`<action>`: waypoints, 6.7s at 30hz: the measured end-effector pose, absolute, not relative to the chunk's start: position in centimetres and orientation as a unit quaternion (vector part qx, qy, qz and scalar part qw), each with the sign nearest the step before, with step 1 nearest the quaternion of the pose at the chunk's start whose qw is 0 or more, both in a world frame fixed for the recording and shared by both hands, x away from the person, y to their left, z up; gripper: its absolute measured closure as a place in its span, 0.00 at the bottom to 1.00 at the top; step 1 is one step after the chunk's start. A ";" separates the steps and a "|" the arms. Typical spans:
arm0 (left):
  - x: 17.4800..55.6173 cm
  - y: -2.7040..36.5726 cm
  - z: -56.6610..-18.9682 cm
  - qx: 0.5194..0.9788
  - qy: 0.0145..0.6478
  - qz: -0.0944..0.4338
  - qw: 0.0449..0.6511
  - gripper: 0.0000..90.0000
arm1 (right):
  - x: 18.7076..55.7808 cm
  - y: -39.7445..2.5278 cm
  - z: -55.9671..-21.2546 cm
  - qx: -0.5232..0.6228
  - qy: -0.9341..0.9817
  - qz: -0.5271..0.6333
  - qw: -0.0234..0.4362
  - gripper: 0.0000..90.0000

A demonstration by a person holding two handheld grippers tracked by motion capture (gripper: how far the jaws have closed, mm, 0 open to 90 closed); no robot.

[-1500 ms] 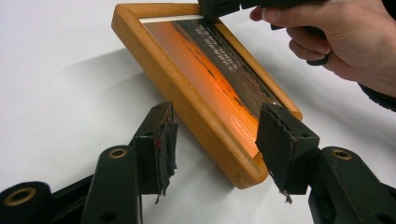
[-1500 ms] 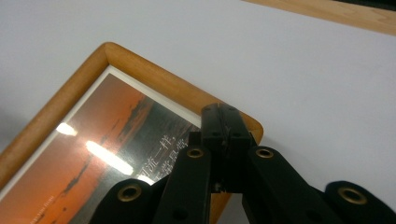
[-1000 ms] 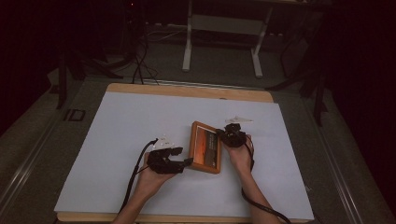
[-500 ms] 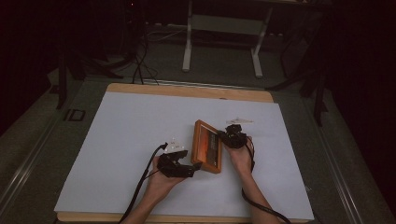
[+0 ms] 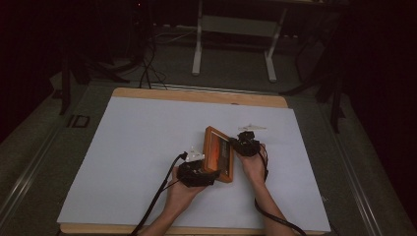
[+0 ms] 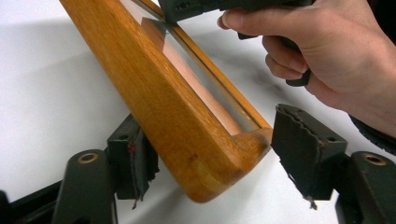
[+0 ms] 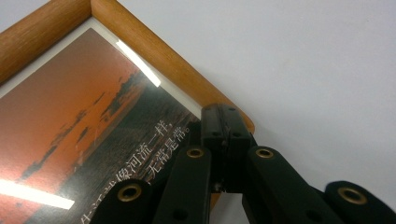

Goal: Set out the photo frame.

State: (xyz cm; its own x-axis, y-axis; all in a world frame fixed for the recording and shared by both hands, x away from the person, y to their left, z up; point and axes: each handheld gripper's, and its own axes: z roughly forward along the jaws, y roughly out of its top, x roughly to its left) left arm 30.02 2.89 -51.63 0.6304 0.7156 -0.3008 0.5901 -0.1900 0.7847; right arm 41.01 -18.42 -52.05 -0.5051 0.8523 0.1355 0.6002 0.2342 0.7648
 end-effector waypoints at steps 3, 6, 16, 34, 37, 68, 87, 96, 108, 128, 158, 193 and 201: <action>30.1 2.8 -51.7 0.761 0.435 0.060 0.478 0.41 | 41.0 -18.4 -52.0 0.472 0.770 0.400 0.157 1.00; 30.3 2.9 -51.7 0.757 0.439 0.054 0.480 0.43 | 41.1 -18.5 -52.0 0.471 0.771 0.400 0.157 1.00; 30.8 3.2 -51.3 0.752 0.447 0.029 0.484 0.50 | 41.2 -18.6 -52.0 0.470 0.772 0.399 0.156 1.00; 32.0 2.9 -50.0 0.760 0.445 0.009 0.474 0.64 | 40.5 -21.2 -51.5 0.478 0.768 0.395 0.161 1.00; 32.2 2.8 -49.7 0.763 0.441 0.007 0.472 0.66 | 40.2 -21.8 -51.2 0.478 0.766 0.398 0.164 1.00; 32.3 6.7 -46.5 0.831 0.304 0.106 0.453 0.77 | 37.9 -23.8 -49.7 0.438 0.779 0.411 0.180 1.00; 30.2 7.5 -50.6 0.809 0.296 0.111 0.495 0.70 | 37.7 -23.1 -49.5 0.420 0.788 0.413 0.181 1.00; 29.8 7.1 -52.6 0.819 0.296 0.134 0.474 0.74 | 37.5 -23.4 -49.3 0.417 0.788 0.415 0.182 1.00; 30.5 8.0 -50.5 0.815 0.279 0.136 0.489 0.77 | 37.4 -24.0 -49.3 0.413 0.788 0.421 0.178 1.00; 32.9 9.3 -44.7 0.823 0.248 0.123 0.496 0.77 | 36.7 -23.1 -47.8 0.366 0.797 0.444 0.184 0.90; 33.8 9.5 -41.6 0.832 0.207 0.087 0.507 0.77 | 35.9 -18.1 -44.6 0.202 0.826 0.503 0.154 0.42; 34.0 11.6 -42.9 0.787 0.235 0.108 0.561 0.47 | 34.7 -17.6 -44.5 0.112 0.848 0.500 0.139 0.76; 34.0 13.4 -44.5 0.764 0.260 0.116 0.579 0.44 | 34.7 -18.8 -44.9 0.123 0.847 0.500 0.135 0.76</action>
